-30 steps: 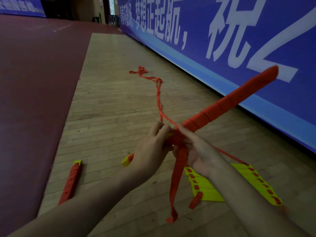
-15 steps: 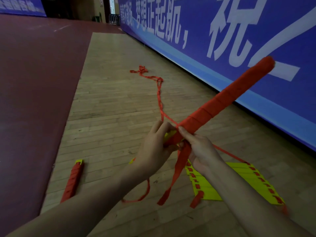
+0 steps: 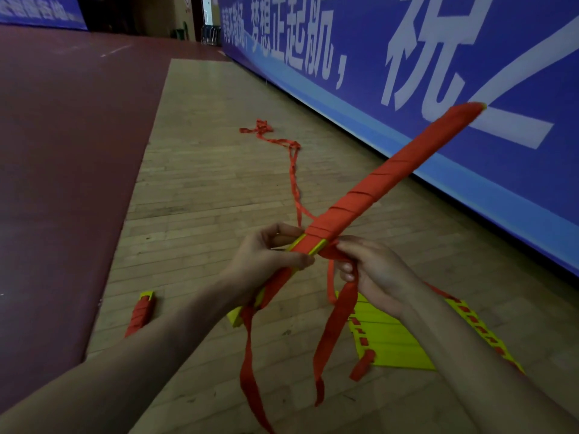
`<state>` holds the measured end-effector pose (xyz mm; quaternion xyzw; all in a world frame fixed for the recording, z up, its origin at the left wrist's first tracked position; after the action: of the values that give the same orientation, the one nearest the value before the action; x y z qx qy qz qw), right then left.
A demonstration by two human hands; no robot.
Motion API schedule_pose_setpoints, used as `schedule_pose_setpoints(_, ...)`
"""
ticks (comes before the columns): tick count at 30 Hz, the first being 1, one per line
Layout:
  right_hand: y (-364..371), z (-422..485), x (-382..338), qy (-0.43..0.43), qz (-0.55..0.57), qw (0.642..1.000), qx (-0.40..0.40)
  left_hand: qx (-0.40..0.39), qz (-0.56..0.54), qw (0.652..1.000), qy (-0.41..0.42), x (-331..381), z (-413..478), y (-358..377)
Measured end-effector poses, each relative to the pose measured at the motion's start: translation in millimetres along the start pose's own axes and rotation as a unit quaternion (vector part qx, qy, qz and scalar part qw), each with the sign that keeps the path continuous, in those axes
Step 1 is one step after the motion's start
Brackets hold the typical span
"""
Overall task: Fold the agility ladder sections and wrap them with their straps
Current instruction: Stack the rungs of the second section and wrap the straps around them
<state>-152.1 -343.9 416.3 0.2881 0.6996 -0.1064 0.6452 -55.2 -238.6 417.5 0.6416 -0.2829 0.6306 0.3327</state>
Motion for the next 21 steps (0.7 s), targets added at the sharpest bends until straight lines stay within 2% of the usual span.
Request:
schedule_pose_setpoints(4,-1.7,-1.7,-4.2,0.005,0.044,0.999,0.014,-0.004,-0.018,1.000,0.000,1.5,0.5,1.5)
schedule_pose_setpoints(10,-5.9,-3.3,-5.5,-0.030,-0.014,0.999,0.015,-0.025,-0.033,0.999,-0.002,0.1,-2.2,5.8)
schedule_pose_setpoints(16,-17.9,-2.2,-1.3,0.002,0.008,0.998,0.057,-0.046,-0.062,0.996,-0.052,-6.8,-1.4,6.7)
schedule_pose_setpoints(21,-22.2,-2.0,-4.5,0.002,0.046,0.995,0.084,-0.056,-0.142,0.985,-0.080,-11.7,4.2,13.6)
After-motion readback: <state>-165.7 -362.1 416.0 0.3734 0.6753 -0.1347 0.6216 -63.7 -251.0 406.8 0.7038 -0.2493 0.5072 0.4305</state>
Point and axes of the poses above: each hand's wrist, its own z-axis towards the middle knuckle, its own y-axis out of the palm, x = y × z, the point moved 9 cm from there along z, towards the middle knuckle, and after that the axes turned 3 degrees about z, right-handed, at the moved point
